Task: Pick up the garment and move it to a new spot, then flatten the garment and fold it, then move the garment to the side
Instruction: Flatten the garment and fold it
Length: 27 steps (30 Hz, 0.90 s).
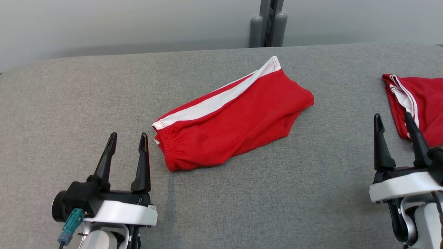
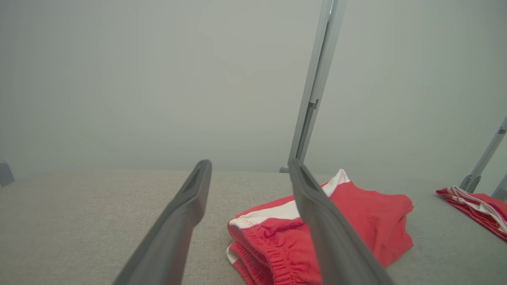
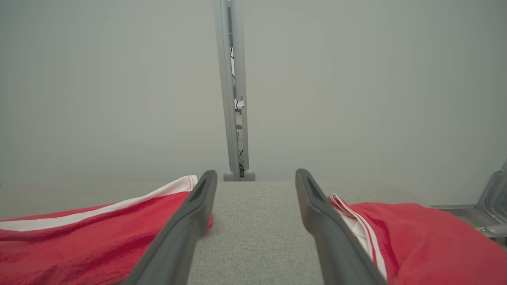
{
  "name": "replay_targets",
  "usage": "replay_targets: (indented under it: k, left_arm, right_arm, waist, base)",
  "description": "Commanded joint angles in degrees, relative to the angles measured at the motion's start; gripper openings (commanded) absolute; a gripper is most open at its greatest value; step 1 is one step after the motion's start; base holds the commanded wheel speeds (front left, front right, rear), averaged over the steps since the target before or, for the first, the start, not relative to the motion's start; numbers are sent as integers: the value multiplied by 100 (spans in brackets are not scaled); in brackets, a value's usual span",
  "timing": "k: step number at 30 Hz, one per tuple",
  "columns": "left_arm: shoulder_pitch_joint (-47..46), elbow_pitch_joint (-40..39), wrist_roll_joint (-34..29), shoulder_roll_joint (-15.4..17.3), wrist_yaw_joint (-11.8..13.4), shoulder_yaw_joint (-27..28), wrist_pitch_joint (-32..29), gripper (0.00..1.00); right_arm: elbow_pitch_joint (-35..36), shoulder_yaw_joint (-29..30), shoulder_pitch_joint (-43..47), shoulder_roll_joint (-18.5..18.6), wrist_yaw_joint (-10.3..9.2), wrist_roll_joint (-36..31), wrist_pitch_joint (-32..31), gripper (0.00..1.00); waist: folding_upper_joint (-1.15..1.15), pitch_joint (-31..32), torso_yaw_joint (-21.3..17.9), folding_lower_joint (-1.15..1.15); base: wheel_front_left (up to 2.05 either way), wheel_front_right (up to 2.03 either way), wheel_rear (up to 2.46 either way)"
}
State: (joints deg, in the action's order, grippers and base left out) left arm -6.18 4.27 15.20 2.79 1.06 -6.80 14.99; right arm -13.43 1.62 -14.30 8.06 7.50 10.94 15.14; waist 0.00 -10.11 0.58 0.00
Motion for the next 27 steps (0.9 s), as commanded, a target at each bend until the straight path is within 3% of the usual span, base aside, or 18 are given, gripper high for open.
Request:
replay_targets:
  k: [1, 11, 27]
  left_arm:
    - [69, 5, -93, 27, 31, 34, 9, 100]
    - [333, 208, -66, 27, -30, -48, 9, 100]
    - [386, 328, 87, 25, -17, -226, 9, 100]
  right_arm:
    - [19, 17, 119, -34, -1, -30, 0, 100]
    - [-159, 63, 313, -203, -1, 38, 0, 100]
    - [-240, -16, 334, -155, -1, 72, 0, 100]
  waist:
    - [0, 35, -45, 0]
    - [0, 120, -150, 0]
    - [0, 155, 43, 0]
  base:
    - [0, 0, 0]
    - [0, 0, 0]
    - [0, 0, 0]
